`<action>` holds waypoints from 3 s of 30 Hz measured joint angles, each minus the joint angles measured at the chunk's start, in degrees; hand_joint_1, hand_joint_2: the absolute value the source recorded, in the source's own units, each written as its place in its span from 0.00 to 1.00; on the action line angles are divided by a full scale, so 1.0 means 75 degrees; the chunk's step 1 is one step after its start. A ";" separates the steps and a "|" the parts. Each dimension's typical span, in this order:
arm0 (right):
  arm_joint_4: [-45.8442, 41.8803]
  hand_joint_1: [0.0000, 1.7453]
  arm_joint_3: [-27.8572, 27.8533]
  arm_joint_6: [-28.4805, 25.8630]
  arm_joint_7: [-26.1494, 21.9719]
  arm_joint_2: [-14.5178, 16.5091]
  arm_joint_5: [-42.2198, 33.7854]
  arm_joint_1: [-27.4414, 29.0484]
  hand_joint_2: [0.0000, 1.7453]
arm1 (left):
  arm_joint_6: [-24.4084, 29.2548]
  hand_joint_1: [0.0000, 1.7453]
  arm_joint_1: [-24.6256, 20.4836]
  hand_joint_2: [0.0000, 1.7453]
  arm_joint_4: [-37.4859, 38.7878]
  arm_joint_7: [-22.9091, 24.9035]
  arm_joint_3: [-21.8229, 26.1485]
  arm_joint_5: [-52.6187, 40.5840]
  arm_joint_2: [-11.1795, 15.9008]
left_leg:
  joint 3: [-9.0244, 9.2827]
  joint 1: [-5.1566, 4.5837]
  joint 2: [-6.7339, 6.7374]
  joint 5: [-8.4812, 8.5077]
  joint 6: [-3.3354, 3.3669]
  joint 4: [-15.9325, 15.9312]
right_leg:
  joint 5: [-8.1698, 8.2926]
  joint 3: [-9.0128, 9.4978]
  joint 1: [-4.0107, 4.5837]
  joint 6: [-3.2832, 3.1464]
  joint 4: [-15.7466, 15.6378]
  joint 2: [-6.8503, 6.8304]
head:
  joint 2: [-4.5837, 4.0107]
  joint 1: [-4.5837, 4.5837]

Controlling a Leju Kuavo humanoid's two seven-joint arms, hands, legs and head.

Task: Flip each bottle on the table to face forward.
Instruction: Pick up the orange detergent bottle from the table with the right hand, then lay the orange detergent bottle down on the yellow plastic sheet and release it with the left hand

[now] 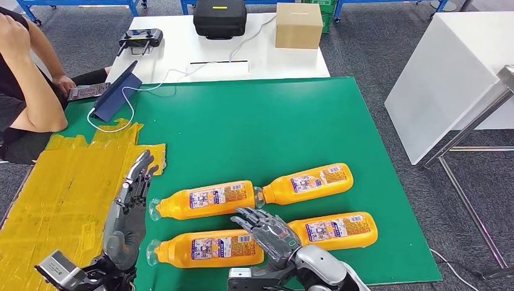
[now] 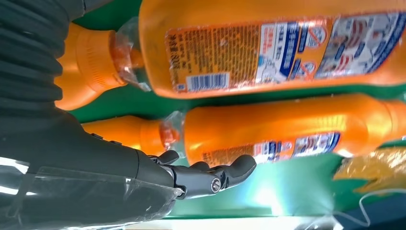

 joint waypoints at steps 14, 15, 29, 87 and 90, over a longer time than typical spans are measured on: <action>0.0679 0.00 0.0884 0.1178 0.0833 0.0566 -0.0136 -0.1083 1.00 | -0.0097 0.00 -0.0469 0.00 0.0073 0.0715 -0.0281 0.0193 -0.0173 | 0.0002 0.0001 0.0001 0.0004 -0.0002 0.0000 | 0.0001 0.0000 0.0001 0.0001 0.0003 0.0001 | 0.0000 -0.0001; 0.0696 0.00 0.0975 0.1242 0.0917 0.0632 -0.0184 -0.1190 1.00 | -0.0092 0.00 -0.0515 0.00 0.0060 0.0774 -0.0330 0.0212 -0.0189 | 0.0002 0.0001 0.0000 0.0004 -0.0002 0.0000 | 0.0001 0.0001 0.0001 0.0001 0.0004 0.0001 | 0.0000 -0.0001; 0.1393 0.00 0.1880 0.1786 0.1052 0.0783 -0.0384 -0.2046 1.00 | -0.0036 0.00 -0.0798 0.00 0.0053 0.0833 -0.0509 0.0405 -0.0219 | 0.0000 0.0000 -0.0002 0.0004 -0.0002 0.0001 | 0.0002 0.0001 0.0000 0.0001 0.0004 0.0000 | 0.0001 0.0000; -0.2128 1.00 -0.1291 -0.2282 -0.0111 0.0396 -0.3011 0.0509 1.00 | -0.0004 0.00 0.0440 1.00 -0.0253 0.1691 0.0283 0.3251 -0.0143 | -0.0015 0.0002 0.0013 0.0003 -0.0003 0.0001 | 0.0017 -0.0022 0.0001 -0.0016 -0.0004 0.0022 | 0.0000 -0.0001; -0.2283 1.00 -0.1318 -0.2274 -0.0137 0.0344 -0.3036 0.0556 1.00 | -0.0220 0.00 0.0527 1.00 -0.0282 0.1909 0.0198 0.3857 -0.0131 | -0.0014 0.0004 0.0013 0.0005 -0.0005 0.0000 | 0.0017 -0.0019 0.0001 -0.0016 -0.0004 0.0022 | 0.0000 -0.0001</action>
